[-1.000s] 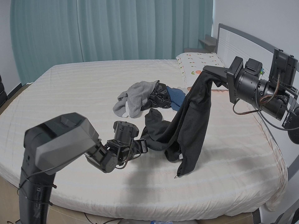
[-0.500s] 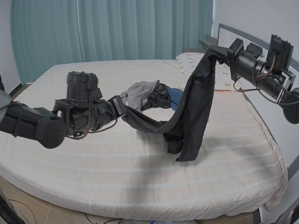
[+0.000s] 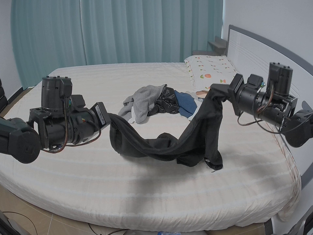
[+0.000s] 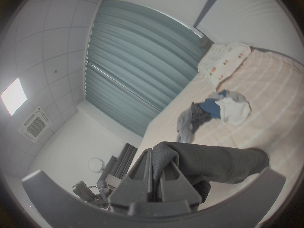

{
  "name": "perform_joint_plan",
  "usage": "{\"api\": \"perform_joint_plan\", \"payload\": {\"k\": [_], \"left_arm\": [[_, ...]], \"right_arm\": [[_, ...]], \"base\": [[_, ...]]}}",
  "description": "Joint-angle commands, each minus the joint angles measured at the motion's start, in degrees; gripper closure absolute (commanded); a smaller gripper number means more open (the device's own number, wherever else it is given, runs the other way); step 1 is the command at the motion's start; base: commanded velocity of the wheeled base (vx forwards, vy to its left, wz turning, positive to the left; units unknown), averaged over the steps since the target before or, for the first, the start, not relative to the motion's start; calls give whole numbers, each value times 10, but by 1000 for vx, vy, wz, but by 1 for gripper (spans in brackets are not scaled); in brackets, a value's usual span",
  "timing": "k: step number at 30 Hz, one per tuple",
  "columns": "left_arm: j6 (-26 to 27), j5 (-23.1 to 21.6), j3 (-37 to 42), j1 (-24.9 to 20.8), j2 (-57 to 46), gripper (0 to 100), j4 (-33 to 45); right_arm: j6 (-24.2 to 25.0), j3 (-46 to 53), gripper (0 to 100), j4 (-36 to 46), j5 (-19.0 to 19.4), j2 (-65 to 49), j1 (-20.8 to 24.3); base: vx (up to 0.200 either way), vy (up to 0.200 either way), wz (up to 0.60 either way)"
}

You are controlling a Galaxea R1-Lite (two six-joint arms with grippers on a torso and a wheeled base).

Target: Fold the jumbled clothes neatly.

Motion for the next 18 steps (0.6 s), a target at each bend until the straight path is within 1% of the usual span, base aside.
{"api": "perform_joint_plan", "payload": {"k": [1,3,4,5,7,12,16,18], "left_arm": [[-12,-6,29,-14,1,100,-1],[-25,-13,44,-17,4,100,-1],[-25,-13,44,-17,4,100,-1],[-38,-17,52,-19,8,100,-2],[-50,-18,60,-21,12,100,-6],[-68,-19,103,-21,11,100,-41],[-68,-18,126,-21,9,100,-70],[-68,-17,148,-21,9,100,-96]], "right_arm": [[5,18,100,-2,-1,33,14],[27,24,100,-7,-1,33,16],[27,24,100,-7,-1,33,16],[39,30,100,-10,-1,32,16],[46,35,100,-14,-1,33,15],[48,60,100,-17,-1,33,17],[48,67,100,-17,-2,33,18],[48,78,100,-17,-2,34,17]], "base": [[0,0,0],[0,0,0],[0,0,0],[0,0,0],[0,0,0],[-200,0,0],[-200,0,0],[0,0,0]]}}
